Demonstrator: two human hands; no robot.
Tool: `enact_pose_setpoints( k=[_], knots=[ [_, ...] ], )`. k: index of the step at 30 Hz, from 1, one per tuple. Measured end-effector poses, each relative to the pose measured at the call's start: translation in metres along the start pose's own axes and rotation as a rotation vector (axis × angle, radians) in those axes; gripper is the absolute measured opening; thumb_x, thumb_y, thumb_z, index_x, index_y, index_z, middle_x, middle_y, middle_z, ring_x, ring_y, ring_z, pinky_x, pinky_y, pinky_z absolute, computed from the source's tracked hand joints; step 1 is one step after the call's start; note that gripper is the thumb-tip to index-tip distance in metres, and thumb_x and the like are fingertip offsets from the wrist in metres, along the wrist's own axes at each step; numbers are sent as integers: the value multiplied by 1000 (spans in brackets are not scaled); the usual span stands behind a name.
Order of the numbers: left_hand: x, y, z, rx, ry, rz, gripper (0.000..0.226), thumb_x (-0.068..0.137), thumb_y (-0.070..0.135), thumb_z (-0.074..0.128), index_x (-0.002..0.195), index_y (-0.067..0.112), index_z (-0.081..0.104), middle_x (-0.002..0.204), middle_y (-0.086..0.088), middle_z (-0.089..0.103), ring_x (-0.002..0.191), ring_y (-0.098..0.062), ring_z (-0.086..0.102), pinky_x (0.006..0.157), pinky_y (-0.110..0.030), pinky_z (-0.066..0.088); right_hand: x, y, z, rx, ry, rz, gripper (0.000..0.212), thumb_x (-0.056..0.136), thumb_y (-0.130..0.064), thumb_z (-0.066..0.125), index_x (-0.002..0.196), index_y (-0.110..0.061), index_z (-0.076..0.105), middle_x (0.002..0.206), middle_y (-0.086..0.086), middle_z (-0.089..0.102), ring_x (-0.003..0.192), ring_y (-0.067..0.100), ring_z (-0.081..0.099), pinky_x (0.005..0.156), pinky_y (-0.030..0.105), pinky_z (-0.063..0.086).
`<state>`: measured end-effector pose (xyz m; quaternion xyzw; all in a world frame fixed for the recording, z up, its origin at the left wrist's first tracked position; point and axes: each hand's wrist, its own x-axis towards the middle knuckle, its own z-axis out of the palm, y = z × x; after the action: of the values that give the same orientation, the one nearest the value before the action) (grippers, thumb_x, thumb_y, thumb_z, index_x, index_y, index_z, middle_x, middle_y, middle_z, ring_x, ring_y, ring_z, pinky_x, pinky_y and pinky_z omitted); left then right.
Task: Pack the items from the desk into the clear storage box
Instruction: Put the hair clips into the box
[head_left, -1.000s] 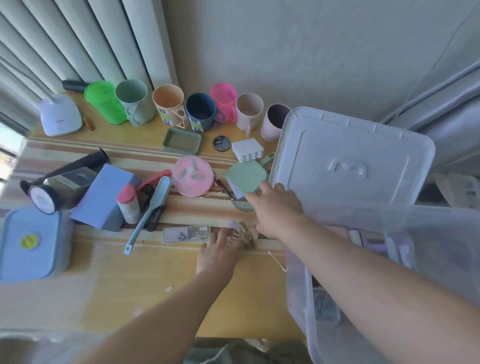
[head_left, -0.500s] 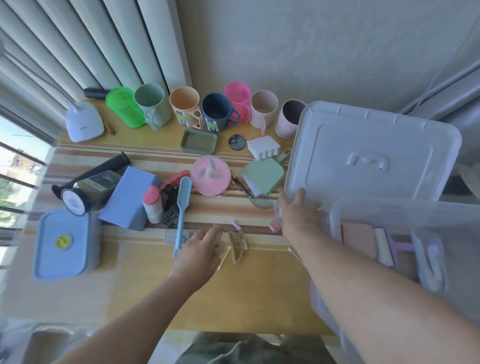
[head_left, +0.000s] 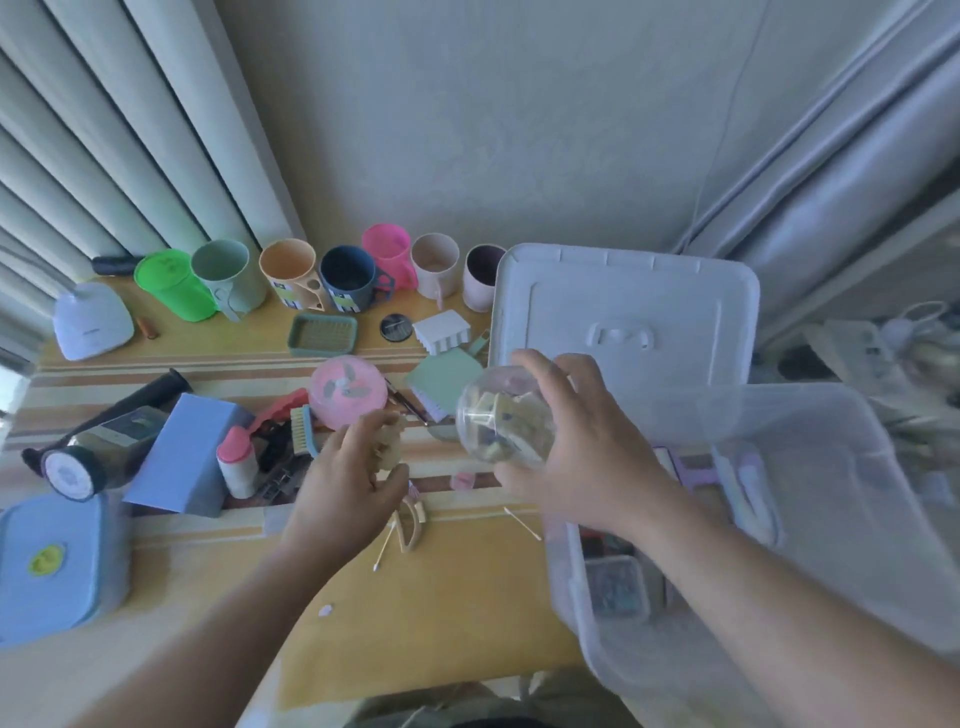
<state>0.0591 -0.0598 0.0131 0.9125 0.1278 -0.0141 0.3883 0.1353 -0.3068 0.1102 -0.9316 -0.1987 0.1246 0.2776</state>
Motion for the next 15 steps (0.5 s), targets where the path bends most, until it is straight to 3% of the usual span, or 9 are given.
enact_pose_setpoints(
  k=[4, 7, 10, 15],
  knots=[
    [1, 81, 14, -86, -13, 138, 38, 92, 33, 70, 127, 35, 55, 108, 16, 64, 80, -5, 61, 73, -30, 44, -59, 72, -80, -117, 52, 84, 97, 66, -57, 79, 147, -54, 27, 133, -19, 32, 121, 11, 53, 89, 37, 54],
    [-5, 132, 44, -139, -62, 269, 29, 100, 34, 60, 128, 35, 55, 108, 17, 63, 93, 0, 59, 80, -14, 40, -99, 160, -109, -203, 8, 267, 94, 61, -56, 78, 141, -56, 29, 131, -15, 36, 119, 15, 52, 95, 44, 54],
    [-17, 174, 83, -146, -156, 371, 30, 102, 38, 55, 132, 36, 54, 120, 23, 59, 111, 13, 51, 90, -1, 32, -134, 246, -107, -349, -164, 419, 87, 57, -56, 74, 134, -54, 34, 122, -12, 35, 112, 26, 56, 86, 48, 57],
    [-34, 213, 158, -60, -335, 466, 40, 99, 46, 62, 137, 44, 47, 131, 22, 55, 115, -1, 56, 93, -10, 39, -151, 321, -76, -585, -502, 377, 74, 69, -37, 75, 130, -45, 35, 130, -4, 36, 109, 33, 60, 85, 41, 58]
  ],
)
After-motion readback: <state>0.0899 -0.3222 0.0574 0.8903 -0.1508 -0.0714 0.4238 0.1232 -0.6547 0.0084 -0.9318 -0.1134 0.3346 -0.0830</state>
